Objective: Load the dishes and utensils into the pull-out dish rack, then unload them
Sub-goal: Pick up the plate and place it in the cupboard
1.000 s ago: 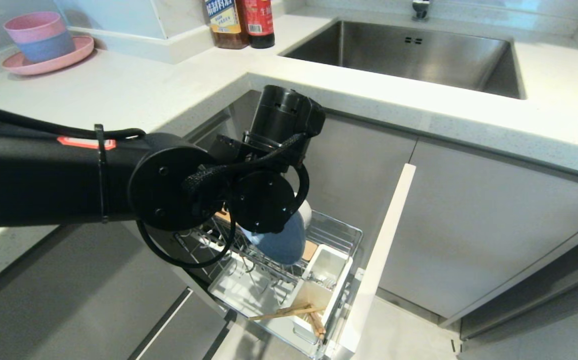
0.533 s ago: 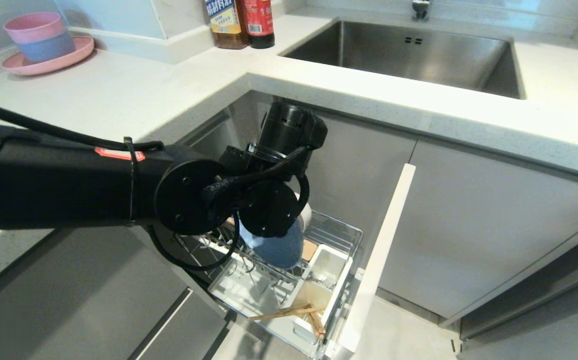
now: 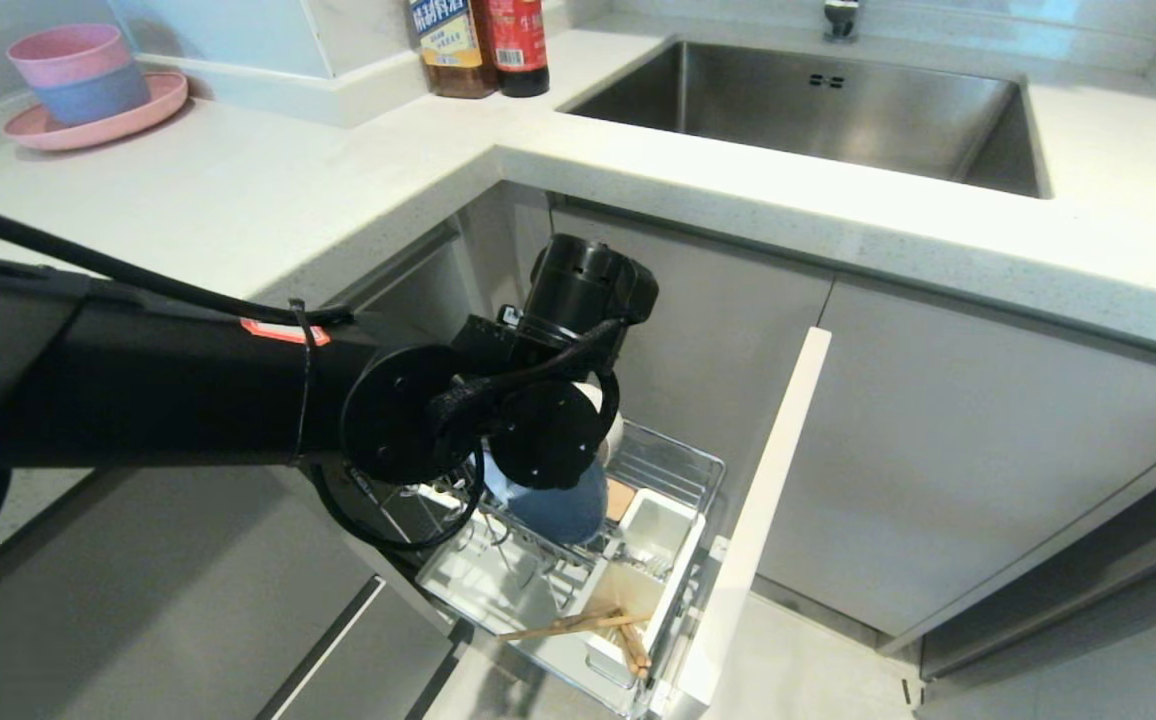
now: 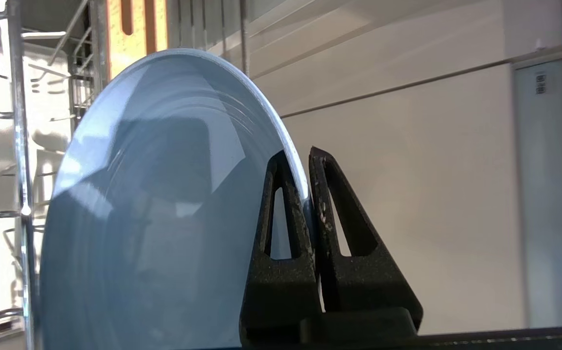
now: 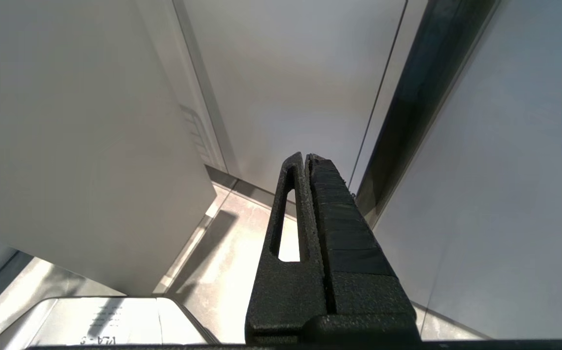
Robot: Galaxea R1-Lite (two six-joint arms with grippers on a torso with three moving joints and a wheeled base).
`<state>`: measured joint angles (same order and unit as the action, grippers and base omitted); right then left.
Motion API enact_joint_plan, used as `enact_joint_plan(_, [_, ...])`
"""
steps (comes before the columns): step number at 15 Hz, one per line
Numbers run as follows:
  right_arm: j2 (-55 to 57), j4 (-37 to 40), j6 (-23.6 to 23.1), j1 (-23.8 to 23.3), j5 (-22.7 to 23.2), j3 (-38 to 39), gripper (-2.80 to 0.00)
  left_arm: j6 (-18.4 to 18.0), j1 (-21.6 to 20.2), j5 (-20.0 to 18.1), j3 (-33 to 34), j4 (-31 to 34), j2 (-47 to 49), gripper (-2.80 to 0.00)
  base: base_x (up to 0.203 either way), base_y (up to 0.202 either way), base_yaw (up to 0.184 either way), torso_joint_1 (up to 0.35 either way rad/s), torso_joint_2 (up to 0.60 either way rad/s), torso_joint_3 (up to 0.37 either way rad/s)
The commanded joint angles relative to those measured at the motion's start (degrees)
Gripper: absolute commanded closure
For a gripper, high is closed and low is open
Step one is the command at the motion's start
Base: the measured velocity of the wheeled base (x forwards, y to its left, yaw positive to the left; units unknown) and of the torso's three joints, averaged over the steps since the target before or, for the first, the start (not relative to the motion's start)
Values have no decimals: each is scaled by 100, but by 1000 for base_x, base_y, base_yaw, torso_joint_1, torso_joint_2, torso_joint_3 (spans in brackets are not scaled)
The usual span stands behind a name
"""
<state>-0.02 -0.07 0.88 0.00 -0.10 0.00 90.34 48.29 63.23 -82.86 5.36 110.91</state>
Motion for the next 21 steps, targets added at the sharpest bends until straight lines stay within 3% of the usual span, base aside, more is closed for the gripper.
enact_joint_plan(1, [2,-1,0,0,1,9,0,83,-3,40,27,17,27,0,0,0,0,0,0,0])
enact_joint_plan(21, [2,-1,0,0,1,9,0,343,-109,40,286,61,394,0,0,0,0,0,0,0])
